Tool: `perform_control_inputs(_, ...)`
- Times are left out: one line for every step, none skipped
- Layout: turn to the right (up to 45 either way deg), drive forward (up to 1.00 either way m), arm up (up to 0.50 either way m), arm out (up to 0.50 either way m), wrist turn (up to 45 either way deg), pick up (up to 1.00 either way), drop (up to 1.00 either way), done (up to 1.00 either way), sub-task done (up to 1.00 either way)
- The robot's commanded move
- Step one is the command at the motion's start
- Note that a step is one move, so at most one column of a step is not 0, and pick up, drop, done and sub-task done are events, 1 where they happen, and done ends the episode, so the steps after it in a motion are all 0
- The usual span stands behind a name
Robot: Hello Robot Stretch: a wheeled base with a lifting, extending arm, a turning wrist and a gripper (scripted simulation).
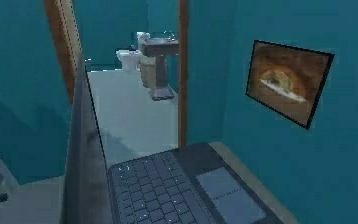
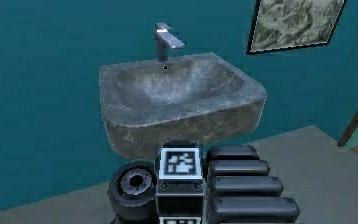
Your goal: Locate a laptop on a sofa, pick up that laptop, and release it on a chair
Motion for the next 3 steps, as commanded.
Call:
perform_control_inputs(0.0,0.05,0.0,0.0,0.0,0.0,0.0,0.0,0.0)
perform_control_inputs(-15.0,0.0,0.0,0.0,0.0,0.0,0.0,0.0,0.0)
perform_control_inputs(0.0,1.0,0.0,0.0,0.0,0.0,0.0,0.0,0.0)
